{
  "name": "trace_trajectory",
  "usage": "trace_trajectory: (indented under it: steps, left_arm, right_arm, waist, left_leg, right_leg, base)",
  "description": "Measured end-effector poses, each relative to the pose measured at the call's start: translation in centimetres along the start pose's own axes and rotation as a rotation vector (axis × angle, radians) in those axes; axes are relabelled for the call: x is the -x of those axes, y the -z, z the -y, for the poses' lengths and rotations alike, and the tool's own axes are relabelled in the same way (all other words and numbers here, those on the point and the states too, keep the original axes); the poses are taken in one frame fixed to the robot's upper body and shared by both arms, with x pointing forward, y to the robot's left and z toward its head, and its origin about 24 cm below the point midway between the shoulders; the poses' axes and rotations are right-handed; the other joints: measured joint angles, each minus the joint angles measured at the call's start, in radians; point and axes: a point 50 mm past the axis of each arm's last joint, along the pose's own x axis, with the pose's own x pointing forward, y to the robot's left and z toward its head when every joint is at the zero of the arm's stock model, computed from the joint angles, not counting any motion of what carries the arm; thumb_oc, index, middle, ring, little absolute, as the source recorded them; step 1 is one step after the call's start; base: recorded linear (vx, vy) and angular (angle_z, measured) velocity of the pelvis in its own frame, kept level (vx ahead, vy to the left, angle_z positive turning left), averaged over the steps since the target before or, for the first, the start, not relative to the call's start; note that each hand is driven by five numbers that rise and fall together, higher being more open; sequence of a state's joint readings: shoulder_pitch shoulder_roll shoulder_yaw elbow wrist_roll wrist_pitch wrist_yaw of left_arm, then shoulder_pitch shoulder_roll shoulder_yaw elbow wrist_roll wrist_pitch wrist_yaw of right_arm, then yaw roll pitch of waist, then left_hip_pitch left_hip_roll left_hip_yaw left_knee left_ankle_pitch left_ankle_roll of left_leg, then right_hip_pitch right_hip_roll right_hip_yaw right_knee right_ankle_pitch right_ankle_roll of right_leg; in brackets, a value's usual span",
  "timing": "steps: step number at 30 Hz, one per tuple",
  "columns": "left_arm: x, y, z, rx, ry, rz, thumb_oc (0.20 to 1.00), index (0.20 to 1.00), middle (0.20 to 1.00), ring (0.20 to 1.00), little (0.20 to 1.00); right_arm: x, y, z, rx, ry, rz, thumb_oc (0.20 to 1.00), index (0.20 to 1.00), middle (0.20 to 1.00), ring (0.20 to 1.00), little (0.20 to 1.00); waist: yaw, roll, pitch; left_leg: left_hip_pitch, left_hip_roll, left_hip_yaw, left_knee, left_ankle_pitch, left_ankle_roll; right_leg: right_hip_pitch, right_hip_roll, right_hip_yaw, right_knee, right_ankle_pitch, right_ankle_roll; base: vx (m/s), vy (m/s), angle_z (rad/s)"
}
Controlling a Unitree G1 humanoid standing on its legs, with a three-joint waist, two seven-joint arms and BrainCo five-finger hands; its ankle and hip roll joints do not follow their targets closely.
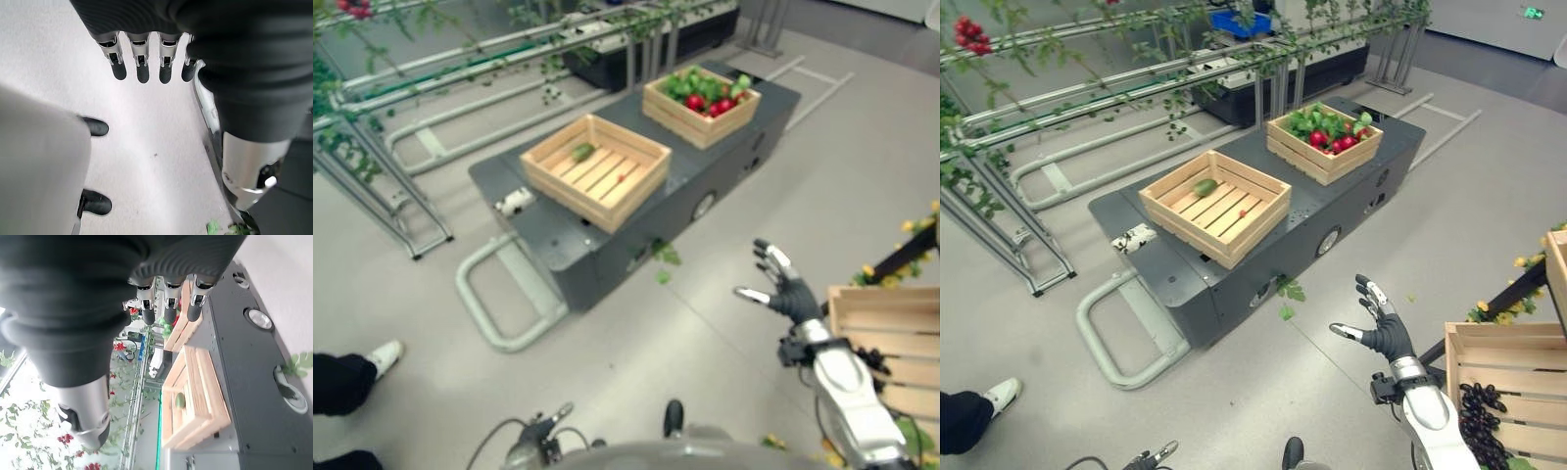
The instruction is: Pick up the fruits from the basket on one side to the basket on the other side
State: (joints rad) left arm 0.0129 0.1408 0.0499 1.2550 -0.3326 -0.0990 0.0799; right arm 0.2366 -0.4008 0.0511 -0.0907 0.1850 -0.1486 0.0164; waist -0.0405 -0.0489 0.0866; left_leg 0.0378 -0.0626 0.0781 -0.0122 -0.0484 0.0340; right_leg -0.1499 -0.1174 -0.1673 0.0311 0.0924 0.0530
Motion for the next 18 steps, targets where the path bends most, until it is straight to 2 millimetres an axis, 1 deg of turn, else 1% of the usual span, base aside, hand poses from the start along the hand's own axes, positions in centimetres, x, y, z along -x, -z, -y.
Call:
trace_trajectory:
  steps: [1, 2, 3, 4, 5, 6, 7, 8, 9, 10, 11, 13, 14, 16, 17, 18]
  left_arm:
    - [0.0, 0.0, -0.3, -0.005, -0.006, 0.004, 1.000, 1.000, 1.000, 1.000, 1.000]
    - [0.0, -0.1, -0.8, -0.008, -0.017, 0.007, 1.000, 1.000, 1.000, 1.000, 1.000]
    - [0.0, -0.3, -1.2, -0.015, -0.024, 0.012, 1.000, 1.000, 1.000, 1.000, 1.000]
    - [0.0, -0.5, -1.5, -0.019, -0.029, 0.019, 1.000, 1.000, 1.000, 1.000, 1.000]
    - [0.0, -0.5, -1.5, -0.020, -0.030, 0.018, 1.000, 1.000, 1.000, 1.000, 1.000]
    - [0.0, -0.4, -1.8, -0.022, -0.038, 0.017, 1.000, 1.000, 1.000, 1.000, 1.000]
    - [0.0, -0.1, -2.1, -0.023, -0.043, 0.010, 1.000, 1.000, 1.000, 1.000, 1.000]
    - [0.2, 0.4, -2.7, -0.027, -0.057, -0.002, 1.000, 1.000, 1.000, 1.000, 1.000]
    - [0.2, 0.7, -2.6, -0.027, -0.054, -0.008, 1.000, 1.000, 1.000, 1.000, 1.000]
    - [0.3, 0.8, -2.5, -0.031, -0.048, -0.009, 1.000, 1.000, 1.000, 1.000, 1.000]
    - [0.3, 0.8, -2.5, -0.031, -0.045, -0.008, 1.000, 1.000, 1.000, 1.000, 1.000]
    - [0.3, 0.7, -2.4, -0.029, -0.040, -0.003, 1.000, 1.000, 1.000, 1.000, 1.000]
    - [0.3, 0.8, -2.5, -0.028, -0.041, -0.008, 1.000, 1.000, 1.000, 1.000, 1.000]
    - [0.4, 1.2, -2.6, -0.018, -0.040, -0.017, 1.000, 1.000, 1.000, 1.000, 1.000]
    - [0.3, 1.1, -2.6, -0.018, -0.036, -0.014, 1.000, 1.000, 1.000, 1.000, 1.000]
    - [0.3, 1.0, -2.4, -0.016, -0.030, -0.011, 1.000, 1.000, 1.000, 1.000, 1.000]
  right_arm:
    - [0.1, 0.4, 0.0, 0.008, 0.002, -0.017, 1.000, 1.000, 1.000, 1.000, 1.000]
    - [0.2, 0.7, 0.1, 0.010, 0.005, -0.031, 1.000, 1.000, 1.000, 1.000, 1.000]
    - [0.3, 1.7, 0.3, 0.019, 0.015, -0.071, 1.000, 1.000, 1.000, 1.000, 1.000]
    - [0.7, 3.1, 0.4, 0.029, 0.022, -0.134, 1.000, 1.000, 1.000, 1.000, 1.000]
    - [0.8, 3.7, 0.4, 0.029, 0.027, -0.164, 1.000, 1.000, 1.000, 1.000, 1.000]
    - [1.1, 4.2, 0.4, 0.033, 0.027, -0.191, 1.000, 1.000, 1.000, 1.000, 1.000]
    - [1.2, 4.4, 0.4, 0.034, 0.028, -0.200, 1.000, 1.000, 1.000, 1.000, 1.000]
    - [1.4, 5.5, 0.4, 0.037, 0.039, -0.242, 1.000, 1.000, 1.000, 1.000, 1.000]
    - [1.9, 6.7, 0.5, 0.043, 0.052, -0.297, 1.000, 1.000, 1.000, 1.000, 1.000]
    - [2.6, 8.4, 0.6, 0.049, 0.070, -0.378, 1.000, 1.000, 1.000, 1.000, 1.000]
    - [3.1, 9.5, 0.5, 0.063, 0.075, -0.432, 1.000, 1.000, 1.000, 1.000, 1.000]
    - [4.5, 12.0, 0.0, 0.098, 0.051, -0.566, 1.000, 1.000, 1.000, 1.000, 1.000]
    - [4.6, 12.5, -0.2, 0.100, 0.049, -0.593, 1.000, 1.000, 1.000, 1.000, 1.000]
    - [6.7, 15.5, -0.5, 0.120, 0.050, -0.780, 1.000, 1.000, 1.000, 1.000, 1.000]
    - [7.3, 15.9, -0.5, 0.124, 0.055, -0.814, 1.000, 1.000, 1.000, 1.000, 1.000]
    - [8.5, 16.9, -0.5, 0.128, 0.061, -0.878, 1.000, 1.000, 1.000, 1.000, 1.000]
  waist:
    - [0.000, -0.006, 0.000]
    - [0.000, -0.009, 0.002]
    - [-0.013, -0.010, 0.005]
    - [-0.022, -0.011, 0.013]
    - [-0.023, -0.012, 0.014]
    - [-0.023, -0.013, 0.013]
    - [-0.021, -0.013, 0.013]
    - [-0.022, -0.021, 0.007]
    - [-0.020, -0.019, 0.008]
    - [-0.019, -0.016, 0.006]
    - [-0.009, -0.014, 0.003]
    - [0.003, -0.013, -0.004]
    - [0.002, -0.013, -0.004]
    - [0.005, -0.019, -0.013]
    - [0.004, -0.019, -0.017]
    - [0.010, -0.015, -0.026]
  left_leg:
    - [0.001, -0.007, -0.001, -0.007, 0.006, 0.008]
    - [-0.005, -0.013, -0.007, -0.008, 0.007, 0.010]
    - [-0.015, -0.022, -0.033, -0.005, 0.010, 0.019]
    - [-0.011, -0.023, -0.053, -0.008, 0.019, 0.027]
    - [-0.012, -0.019, -0.058, -0.008, 0.022, 0.026]
    - [-0.016, -0.017, -0.060, -0.011, 0.022, 0.026]
    - [-0.017, -0.017, -0.064, -0.011, 0.022, 0.026]
    - [-0.014, -0.018, -0.073, -0.011, 0.020, 0.022]
    - [-0.015, -0.016, -0.077, -0.014, 0.018, 0.019]
    - [-0.014, -0.011, -0.082, -0.014, 0.014, 0.013]
    - [-0.008, -0.006, -0.082, -0.015, 0.012, 0.006]
    - [-0.017, 0.007, -0.080, -0.017, 0.016, -0.005]
    - [-0.016, 0.011, -0.080, -0.020, 0.017, -0.008]
    - [0.008, 0.028, -0.070, -0.033, 0.014, -0.022]
    - [0.009, 0.025, -0.069, -0.034, 0.012, -0.025]
    - [0.011, 0.041, -0.071, -0.043, 0.013, -0.030]
  right_leg:
    - [0.001, -0.009, 0.010, -0.003, 0.004, 0.010]
    - [0.004, -0.011, 0.031, 0.002, 0.011, 0.008]
    - [-0.006, -0.009, 0.086, 0.032, -0.002, 0.025]
    - [-0.021, -0.001, 0.170, 0.070, -0.024, 0.056]
    - [-0.029, 0.004, 0.203, 0.072, -0.032, 0.066]
    - [-0.026, 0.022, 0.236, 0.074, -0.038, 0.074]
    - [-0.018, 0.032, 0.254, 0.071, -0.048, 0.073]
    - [0.009, 0.035, 0.255, 0.035, -0.055, 0.060]
    - [0.022, 0.045, 0.264, 0.024, -0.059, 0.054]
    - [0.033, 0.055, 0.286, 0.012, -0.066, 0.042]
    - [0.036, 0.057, 0.285, -0.006, -0.060, 0.032]
    - [0.051, 0.068, 0.289, -0.060, -0.025, 0.013]
    - [0.054, 0.073, 0.291, -0.070, -0.017, 0.010]
    - [0.093, 0.086, 0.291, -0.119, -0.002, -0.002]
    - [0.093, 0.091, 0.292, -0.121, -0.001, -0.003]
    - [0.100, 0.097, 0.291, -0.122, -0.003, -0.006]
  base:
    - [-0.09, 0.140, 0.11]
    - [-0.15, 0.190, 0.30]
    - [-0.15, 0.147, 0.48]
    - [-0.10, 0.088, 0.54]
    - [-0.04, 0.057, 0.30]
    - [0.01, 0.020, 0.14]
    - [0.01, 0.034, 0.14]
    - [0.00, 0.010, 0.14]
    - [-0.02, -0.026, 0.20]
    - [-0.03, -0.038, 0.10]
    - [-0.01, -0.054, 0.04]
    - [0.04, -0.067, -0.11]
    - [0.07, -0.110, -0.15]
    - [0.08, -0.102, -0.11]
    - [0.04, -0.082, -0.03]
    - [0.02, -0.053, -0.01]
